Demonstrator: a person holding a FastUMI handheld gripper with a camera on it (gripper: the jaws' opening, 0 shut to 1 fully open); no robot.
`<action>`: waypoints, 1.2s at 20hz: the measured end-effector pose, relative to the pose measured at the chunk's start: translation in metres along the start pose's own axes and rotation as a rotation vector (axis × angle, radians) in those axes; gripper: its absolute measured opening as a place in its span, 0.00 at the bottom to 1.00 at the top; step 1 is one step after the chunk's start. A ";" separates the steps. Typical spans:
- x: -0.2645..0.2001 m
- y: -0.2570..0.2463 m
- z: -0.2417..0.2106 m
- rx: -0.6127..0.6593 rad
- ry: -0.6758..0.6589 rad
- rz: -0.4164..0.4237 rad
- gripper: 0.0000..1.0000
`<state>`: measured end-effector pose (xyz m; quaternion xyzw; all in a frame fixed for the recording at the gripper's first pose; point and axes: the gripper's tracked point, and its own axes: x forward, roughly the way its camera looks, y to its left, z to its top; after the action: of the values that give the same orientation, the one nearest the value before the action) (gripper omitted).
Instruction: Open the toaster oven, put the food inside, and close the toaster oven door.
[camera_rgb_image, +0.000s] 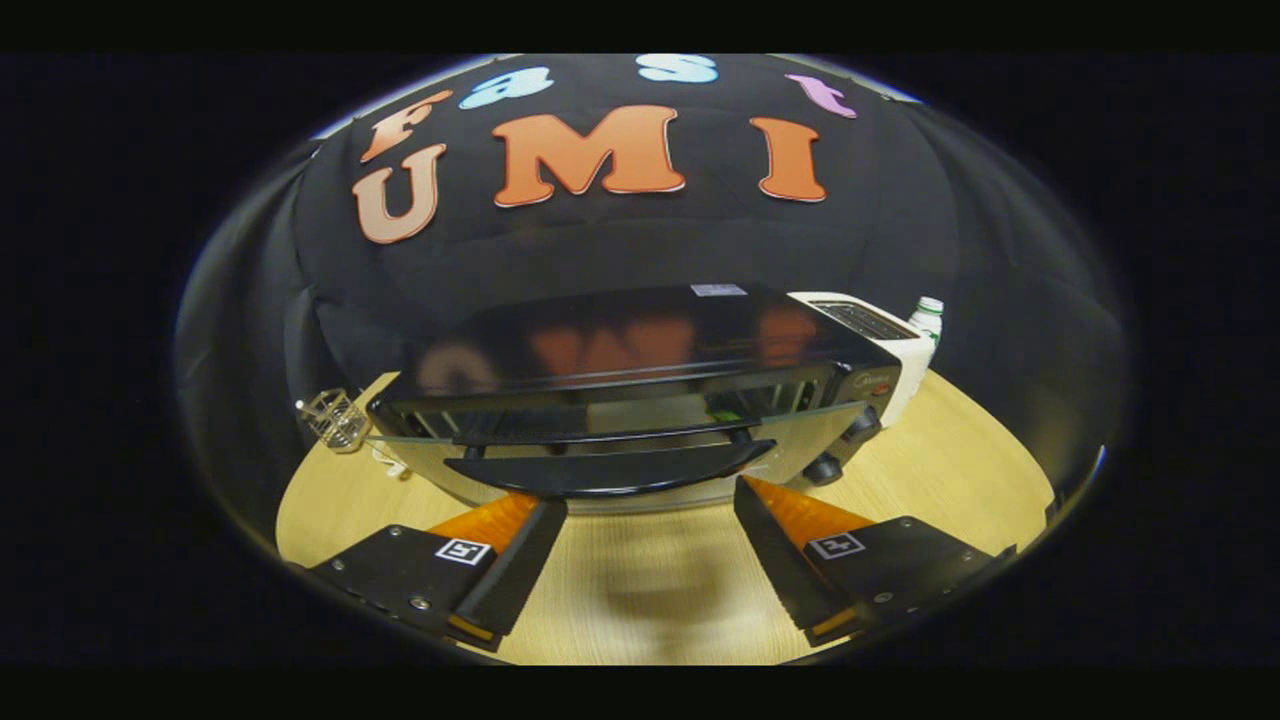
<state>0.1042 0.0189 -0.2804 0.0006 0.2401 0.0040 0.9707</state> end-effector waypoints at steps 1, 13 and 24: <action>0.004 -0.001 0.006 0.004 -0.011 -0.002 1.00; -0.063 -0.016 0.057 0.018 -0.104 -0.022 0.99; -0.179 -0.005 0.185 -0.061 -0.348 -0.017 0.99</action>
<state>0.0324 0.0121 -0.0338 -0.0303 0.0681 0.0031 0.9972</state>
